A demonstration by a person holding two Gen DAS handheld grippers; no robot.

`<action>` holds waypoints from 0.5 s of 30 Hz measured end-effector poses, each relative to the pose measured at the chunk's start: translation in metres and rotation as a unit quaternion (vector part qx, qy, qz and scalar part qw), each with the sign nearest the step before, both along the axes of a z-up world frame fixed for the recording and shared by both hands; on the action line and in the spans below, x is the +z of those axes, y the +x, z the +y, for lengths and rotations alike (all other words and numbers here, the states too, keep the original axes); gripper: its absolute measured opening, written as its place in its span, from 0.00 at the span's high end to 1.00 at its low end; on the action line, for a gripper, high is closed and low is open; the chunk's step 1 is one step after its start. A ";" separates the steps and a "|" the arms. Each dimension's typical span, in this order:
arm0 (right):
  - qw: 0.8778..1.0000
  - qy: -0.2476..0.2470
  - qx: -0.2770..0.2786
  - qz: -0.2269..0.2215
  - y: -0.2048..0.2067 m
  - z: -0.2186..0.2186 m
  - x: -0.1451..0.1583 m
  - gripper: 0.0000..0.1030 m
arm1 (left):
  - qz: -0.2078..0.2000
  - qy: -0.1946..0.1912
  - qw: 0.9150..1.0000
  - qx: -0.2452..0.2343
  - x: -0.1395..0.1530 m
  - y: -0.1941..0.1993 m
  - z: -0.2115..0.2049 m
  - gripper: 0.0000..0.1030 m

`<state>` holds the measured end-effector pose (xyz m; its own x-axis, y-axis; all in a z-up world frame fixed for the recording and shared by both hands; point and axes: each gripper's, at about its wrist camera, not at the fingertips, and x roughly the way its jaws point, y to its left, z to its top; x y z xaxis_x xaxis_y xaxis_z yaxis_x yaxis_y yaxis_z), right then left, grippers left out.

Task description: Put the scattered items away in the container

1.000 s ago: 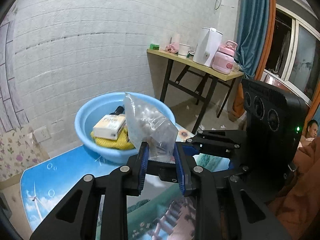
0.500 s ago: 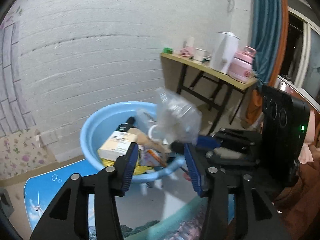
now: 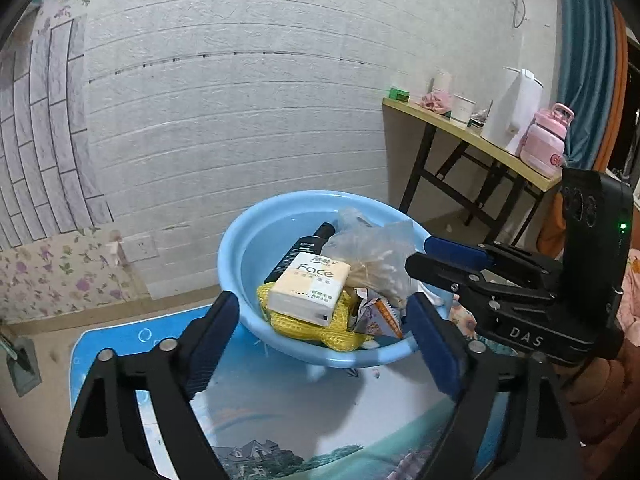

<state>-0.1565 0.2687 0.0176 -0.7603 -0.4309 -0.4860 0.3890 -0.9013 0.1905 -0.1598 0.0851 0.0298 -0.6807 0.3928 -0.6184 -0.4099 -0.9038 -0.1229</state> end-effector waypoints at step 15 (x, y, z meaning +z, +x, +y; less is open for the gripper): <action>0.999 0.008 0.006 -0.041 0.019 -0.015 0.012 0.49 | 0.024 -0.048 0.997 0.050 0.014 0.043 -0.006 0.03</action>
